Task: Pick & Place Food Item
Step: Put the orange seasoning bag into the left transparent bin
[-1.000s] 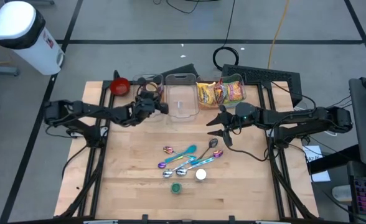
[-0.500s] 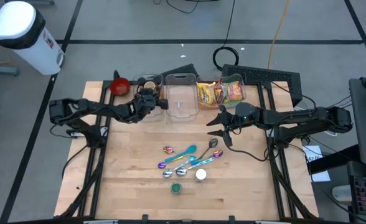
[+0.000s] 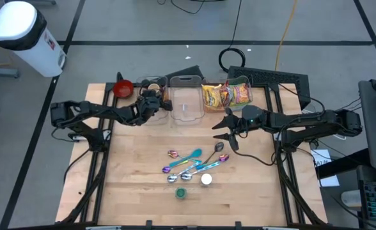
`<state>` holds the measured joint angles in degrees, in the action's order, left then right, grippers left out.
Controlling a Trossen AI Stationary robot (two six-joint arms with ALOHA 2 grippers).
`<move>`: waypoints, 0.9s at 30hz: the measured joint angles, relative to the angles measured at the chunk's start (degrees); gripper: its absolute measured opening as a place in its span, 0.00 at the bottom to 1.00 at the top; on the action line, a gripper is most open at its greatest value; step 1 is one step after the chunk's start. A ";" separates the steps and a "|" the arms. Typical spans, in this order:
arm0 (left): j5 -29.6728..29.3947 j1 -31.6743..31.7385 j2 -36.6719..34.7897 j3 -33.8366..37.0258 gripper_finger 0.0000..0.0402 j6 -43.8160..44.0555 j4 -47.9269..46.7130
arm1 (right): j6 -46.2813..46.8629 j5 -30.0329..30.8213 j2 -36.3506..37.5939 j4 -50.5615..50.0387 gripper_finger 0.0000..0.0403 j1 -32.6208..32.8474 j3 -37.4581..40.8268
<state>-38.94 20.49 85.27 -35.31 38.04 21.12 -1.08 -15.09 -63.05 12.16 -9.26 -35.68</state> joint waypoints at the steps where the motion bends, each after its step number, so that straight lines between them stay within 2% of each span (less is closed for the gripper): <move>1: 0.00 0.00 0.00 0.00 0.01 0.00 0.00 | 0.00 0.00 0.00 -0.01 0.45 0.00 0.00; 10: 0.00 0.13 0.00 0.00 0.08 -1.01 0.00 | -0.02 0.00 0.00 0.01 0.45 0.00 0.00; 18: 0.00 0.11 0.00 0.00 0.08 -3.60 0.01 | -0.02 0.00 0.00 0.01 0.45 0.00 0.00; 22: 0.00 -0.21 0.00 0.00 0.09 -8.64 0.07 | -0.02 0.00 0.00 -0.01 0.45 -0.01 0.00; 27: 0.05 -1.43 -1.33 0.00 0.19 -11.29 0.34 | -0.02 -0.02 0.00 -0.36 0.45 0.00 0.00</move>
<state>-38.89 19.06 83.95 -35.31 26.75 21.46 -1.10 -15.11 -63.05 11.79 -9.26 -35.68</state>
